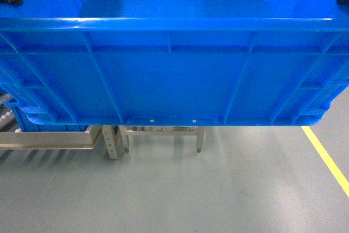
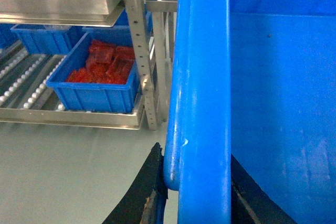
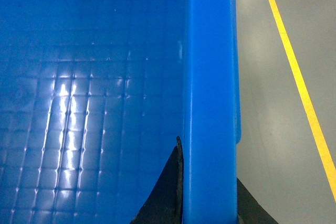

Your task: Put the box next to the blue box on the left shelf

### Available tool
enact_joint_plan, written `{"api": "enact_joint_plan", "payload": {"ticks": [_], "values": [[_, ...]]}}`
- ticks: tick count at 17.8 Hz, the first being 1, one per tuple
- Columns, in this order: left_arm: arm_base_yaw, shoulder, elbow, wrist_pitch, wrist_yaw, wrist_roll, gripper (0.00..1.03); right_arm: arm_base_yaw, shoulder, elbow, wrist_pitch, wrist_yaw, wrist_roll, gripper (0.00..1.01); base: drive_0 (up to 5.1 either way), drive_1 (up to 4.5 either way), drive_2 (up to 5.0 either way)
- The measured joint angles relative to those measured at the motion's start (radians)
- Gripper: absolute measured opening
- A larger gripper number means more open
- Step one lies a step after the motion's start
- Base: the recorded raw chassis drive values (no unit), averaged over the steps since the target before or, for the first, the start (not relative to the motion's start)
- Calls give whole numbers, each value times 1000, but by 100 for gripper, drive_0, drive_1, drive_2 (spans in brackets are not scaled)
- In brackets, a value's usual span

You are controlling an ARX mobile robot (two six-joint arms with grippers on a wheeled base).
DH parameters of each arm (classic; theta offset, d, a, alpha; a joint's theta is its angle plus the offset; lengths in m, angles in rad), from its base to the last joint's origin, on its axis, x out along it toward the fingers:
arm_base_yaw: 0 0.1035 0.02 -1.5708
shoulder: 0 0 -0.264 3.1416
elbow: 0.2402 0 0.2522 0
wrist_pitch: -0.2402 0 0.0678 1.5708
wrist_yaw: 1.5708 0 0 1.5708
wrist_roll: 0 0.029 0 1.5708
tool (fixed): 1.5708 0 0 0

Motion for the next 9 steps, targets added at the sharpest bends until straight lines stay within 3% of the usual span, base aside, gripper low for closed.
{"api": "enact_joint_plan", "payload": {"ticks": [9], "values": [[0, 0, 0, 0, 0, 0, 19, 0, 0, 0, 1, 0, 0, 8, -493, 146, 328]]}}
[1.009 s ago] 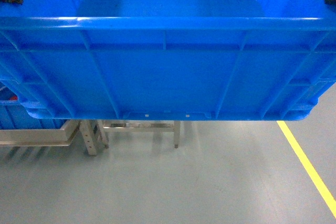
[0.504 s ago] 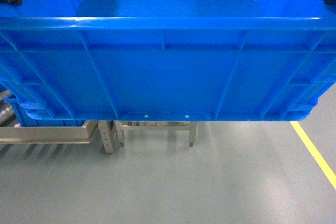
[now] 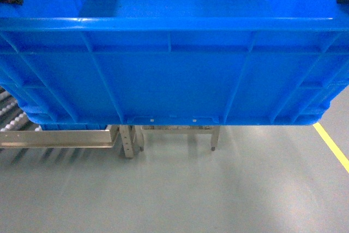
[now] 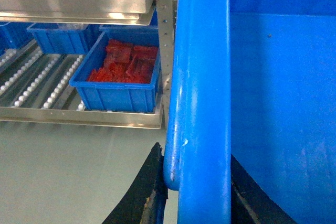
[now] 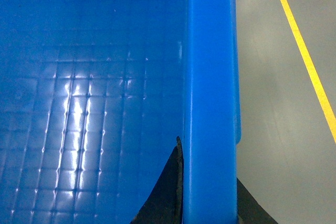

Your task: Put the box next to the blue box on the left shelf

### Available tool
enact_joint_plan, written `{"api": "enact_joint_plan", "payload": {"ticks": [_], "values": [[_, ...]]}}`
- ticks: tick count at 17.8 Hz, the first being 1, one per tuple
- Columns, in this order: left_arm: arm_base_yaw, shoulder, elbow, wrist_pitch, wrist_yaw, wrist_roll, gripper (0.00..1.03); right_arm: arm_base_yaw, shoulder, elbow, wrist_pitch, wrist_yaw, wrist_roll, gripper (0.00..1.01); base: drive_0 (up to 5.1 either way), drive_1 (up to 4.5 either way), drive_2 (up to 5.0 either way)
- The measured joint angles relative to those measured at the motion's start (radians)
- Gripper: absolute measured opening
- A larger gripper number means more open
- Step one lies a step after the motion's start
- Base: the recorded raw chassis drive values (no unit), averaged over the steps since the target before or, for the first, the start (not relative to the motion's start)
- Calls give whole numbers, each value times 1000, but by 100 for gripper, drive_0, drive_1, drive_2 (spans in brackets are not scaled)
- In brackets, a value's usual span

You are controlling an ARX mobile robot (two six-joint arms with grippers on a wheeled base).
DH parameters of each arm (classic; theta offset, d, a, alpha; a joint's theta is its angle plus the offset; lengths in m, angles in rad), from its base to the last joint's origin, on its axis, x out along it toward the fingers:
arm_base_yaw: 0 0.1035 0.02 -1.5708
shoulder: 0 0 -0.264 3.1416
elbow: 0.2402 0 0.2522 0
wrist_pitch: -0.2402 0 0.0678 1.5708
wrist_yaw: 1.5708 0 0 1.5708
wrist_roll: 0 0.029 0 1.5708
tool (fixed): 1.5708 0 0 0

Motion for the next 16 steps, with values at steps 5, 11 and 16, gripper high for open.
{"api": "enact_joint_plan", "payload": {"ticks": [5, 11, 16], "values": [[0, 0, 0, 0, 1, 0, 19, 0, 0, 0, -2, 0, 1, 8, -501, 221, 256], [0, 0, 0, 0, 0, 0, 19, 0, 0, 0, 0, 0, 0, 8, -503, 238, 238], [0, 0, 0, -1, 0, 0, 19, 0, 0, 0, 0, 0, 0, 8, -495, 246, 246]]}}
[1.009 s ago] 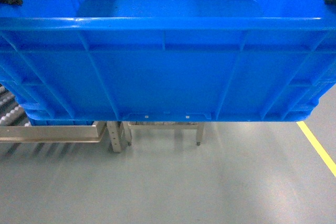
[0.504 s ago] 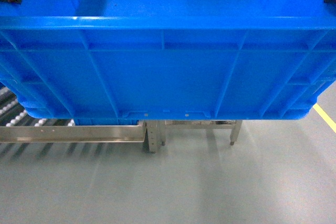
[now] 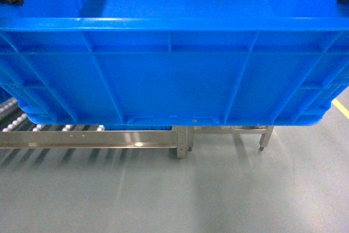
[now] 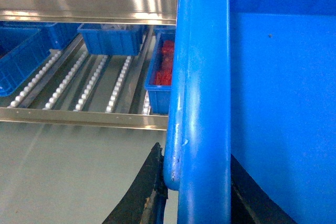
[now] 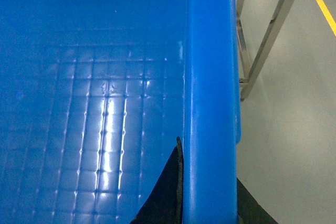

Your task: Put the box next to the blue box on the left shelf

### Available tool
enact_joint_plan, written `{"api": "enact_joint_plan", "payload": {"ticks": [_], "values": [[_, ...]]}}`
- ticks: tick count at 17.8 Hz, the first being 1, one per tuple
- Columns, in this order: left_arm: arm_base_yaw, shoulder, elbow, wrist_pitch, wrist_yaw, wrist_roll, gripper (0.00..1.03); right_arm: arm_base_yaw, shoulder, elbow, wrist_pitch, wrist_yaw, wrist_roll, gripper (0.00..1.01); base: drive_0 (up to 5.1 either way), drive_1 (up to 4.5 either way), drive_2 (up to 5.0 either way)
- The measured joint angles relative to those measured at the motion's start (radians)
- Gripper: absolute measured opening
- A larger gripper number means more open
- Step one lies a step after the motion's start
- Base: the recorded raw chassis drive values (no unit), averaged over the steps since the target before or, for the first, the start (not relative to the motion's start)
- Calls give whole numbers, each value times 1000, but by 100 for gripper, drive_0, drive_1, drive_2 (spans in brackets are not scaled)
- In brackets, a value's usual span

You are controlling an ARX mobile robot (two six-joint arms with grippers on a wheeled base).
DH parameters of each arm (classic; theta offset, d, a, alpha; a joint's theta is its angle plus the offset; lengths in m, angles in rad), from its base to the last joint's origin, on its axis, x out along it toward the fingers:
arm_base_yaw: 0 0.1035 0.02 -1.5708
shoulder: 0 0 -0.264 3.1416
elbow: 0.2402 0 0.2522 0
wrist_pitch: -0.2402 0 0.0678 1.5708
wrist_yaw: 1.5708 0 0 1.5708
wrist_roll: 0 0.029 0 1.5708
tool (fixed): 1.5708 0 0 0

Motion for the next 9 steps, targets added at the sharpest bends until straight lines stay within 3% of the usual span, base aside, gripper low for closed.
{"api": "enact_joint_plan", "payload": {"ticks": [9], "values": [[0, 0, 0, 1, 0, 0, 19, 0, 0, 0, 0, 0, 0, 8, -501, 243, 243]]}}
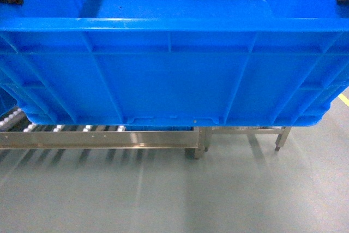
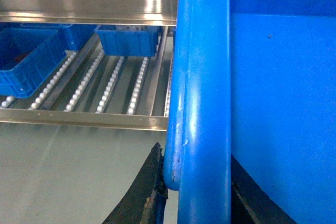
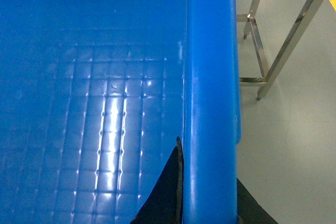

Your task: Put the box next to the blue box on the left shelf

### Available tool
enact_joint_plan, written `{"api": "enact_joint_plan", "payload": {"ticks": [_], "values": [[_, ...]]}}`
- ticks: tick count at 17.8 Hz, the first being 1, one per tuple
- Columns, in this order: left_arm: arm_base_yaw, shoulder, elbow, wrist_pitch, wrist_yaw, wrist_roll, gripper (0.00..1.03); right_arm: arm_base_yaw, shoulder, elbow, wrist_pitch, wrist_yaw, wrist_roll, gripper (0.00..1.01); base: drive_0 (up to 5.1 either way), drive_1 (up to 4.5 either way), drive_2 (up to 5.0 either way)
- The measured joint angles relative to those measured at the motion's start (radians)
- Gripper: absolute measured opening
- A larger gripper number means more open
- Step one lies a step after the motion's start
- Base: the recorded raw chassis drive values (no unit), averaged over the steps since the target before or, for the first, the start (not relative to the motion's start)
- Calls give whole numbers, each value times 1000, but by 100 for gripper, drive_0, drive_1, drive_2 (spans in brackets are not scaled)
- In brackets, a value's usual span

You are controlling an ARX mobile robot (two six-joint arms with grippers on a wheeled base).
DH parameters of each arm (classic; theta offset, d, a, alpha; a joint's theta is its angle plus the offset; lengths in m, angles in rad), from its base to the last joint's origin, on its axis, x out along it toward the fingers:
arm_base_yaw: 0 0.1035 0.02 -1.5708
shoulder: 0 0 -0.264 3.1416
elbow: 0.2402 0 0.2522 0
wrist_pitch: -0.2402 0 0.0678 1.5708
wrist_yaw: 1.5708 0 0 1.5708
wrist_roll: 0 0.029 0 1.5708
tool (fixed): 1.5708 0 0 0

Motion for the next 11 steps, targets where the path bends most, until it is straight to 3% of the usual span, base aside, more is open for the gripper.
{"api": "enact_joint_plan", "payload": {"ticks": [11], "values": [[0, 0, 0, 0, 0, 0, 19, 0, 0, 0, 2, 0, -1, 8, -503, 242, 242]]}}
